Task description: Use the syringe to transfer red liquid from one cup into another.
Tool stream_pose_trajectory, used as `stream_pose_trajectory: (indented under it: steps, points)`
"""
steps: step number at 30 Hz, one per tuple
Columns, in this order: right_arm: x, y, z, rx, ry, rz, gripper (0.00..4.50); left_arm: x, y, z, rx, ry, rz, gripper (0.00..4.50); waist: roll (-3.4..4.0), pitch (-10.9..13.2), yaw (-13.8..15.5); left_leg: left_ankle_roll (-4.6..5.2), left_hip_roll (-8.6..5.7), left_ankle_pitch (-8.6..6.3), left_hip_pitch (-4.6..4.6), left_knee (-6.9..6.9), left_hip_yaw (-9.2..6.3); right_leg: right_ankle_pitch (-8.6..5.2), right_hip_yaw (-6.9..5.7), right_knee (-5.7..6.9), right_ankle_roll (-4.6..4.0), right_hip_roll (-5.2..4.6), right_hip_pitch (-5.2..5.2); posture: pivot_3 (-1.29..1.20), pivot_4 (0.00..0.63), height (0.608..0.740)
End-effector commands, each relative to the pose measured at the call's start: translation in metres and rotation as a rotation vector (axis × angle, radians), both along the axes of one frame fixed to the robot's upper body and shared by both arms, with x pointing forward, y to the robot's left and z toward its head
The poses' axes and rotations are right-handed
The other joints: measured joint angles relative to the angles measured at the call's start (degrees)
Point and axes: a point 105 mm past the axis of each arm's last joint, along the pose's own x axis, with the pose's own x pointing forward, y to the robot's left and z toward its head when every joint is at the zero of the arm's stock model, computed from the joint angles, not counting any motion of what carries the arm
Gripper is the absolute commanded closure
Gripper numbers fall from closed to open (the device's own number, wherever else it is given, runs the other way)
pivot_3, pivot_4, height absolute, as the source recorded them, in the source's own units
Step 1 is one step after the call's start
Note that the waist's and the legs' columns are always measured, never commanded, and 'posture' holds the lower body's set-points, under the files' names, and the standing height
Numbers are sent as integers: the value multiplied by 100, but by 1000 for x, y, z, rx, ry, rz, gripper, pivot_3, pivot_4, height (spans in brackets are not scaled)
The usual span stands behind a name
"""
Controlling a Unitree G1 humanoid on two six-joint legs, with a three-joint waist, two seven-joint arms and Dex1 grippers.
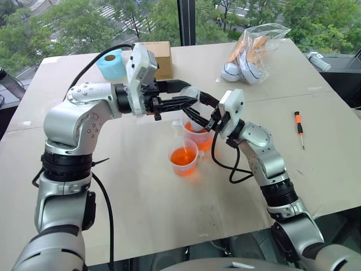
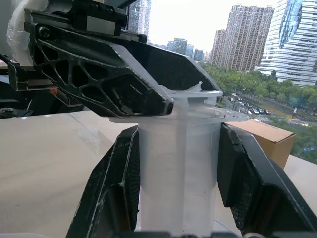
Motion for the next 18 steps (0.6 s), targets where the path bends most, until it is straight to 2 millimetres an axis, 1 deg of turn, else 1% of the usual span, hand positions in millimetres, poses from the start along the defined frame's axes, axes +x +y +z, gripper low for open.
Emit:
stream_pose_trajectory:
  steps: [1,2,4,13,18]
  points:
    - [-8,3,19,33,-73,18,2844,-3,-1,12,2,-53,-9,2110,0,0,0,0,0,0,0,0,0,0,0,0,0,0,0,0,150,740]
    - [-8,3,19,33,-74,18,2844,-3,-1,11,9,-54,-10,2611,0,0,0,0,0,0,0,0,0,0,0,0,0,0,0,0,150,740]
    - [-8,3,19,32,-75,20,2844,-3,-1,9,23,-55,-11,3121,0,0,0,0,0,0,0,0,0,0,0,0,0,0,0,0,150,740]
    - [-7,3,18,27,-73,22,2844,4,1,20,-20,-99,32,3125,0,0,0,0,0,0,0,0,0,0,0,0,0,0,0,0,150,740]
    - [-6,4,16,36,-43,23,2844,8,5,34,-84,-125,65,3125,0,0,0,0,0,0,0,0,0,0,0,0,0,0,0,0,150,740]
